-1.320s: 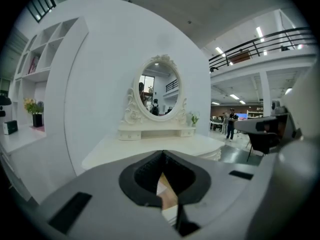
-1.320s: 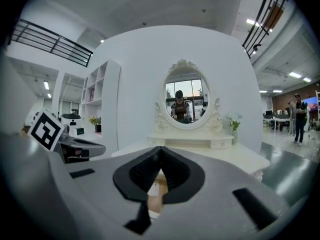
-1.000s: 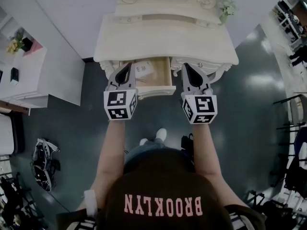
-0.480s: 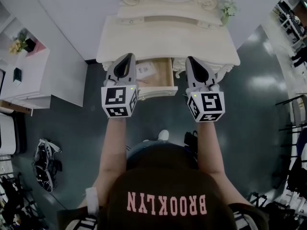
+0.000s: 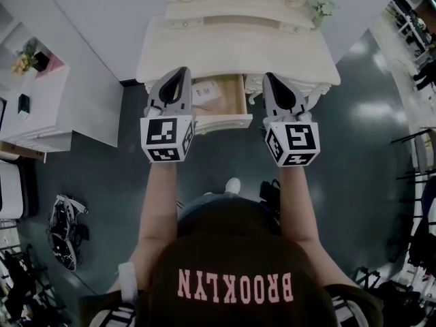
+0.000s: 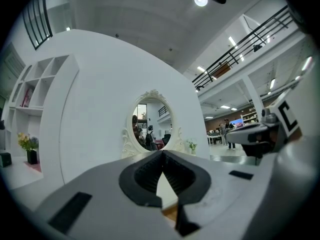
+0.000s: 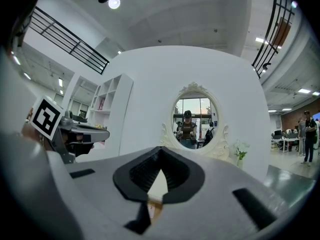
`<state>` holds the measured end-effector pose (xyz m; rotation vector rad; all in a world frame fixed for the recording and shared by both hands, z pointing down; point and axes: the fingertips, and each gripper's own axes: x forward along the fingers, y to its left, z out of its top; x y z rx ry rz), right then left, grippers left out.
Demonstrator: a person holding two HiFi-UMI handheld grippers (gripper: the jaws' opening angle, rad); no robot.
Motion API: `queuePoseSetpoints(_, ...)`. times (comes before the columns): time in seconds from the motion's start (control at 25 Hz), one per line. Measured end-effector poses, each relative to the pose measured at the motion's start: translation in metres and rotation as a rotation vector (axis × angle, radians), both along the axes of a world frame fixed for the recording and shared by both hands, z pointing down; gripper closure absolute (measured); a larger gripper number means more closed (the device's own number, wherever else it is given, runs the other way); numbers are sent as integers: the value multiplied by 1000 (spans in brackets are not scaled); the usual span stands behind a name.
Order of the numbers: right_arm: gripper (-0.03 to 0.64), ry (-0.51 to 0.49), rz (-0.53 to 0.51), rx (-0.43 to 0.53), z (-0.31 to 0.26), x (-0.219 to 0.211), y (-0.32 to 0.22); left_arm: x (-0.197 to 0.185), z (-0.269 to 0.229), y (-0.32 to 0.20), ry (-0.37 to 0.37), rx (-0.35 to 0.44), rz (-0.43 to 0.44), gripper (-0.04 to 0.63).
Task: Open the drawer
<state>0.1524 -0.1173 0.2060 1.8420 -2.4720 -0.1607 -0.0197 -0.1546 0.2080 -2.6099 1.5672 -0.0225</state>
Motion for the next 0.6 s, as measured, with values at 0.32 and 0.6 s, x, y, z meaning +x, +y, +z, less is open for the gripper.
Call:
queuePoseSetpoints(0.32, 621, -2, 2, -3, 0, 0, 6, 0, -2, 4, -17, 7, 7, 589)
queuePoseSetpoints(0.6, 621, -11, -6, 11, -4, 3, 10, 5, -10, 8, -15, 23, 15, 589)
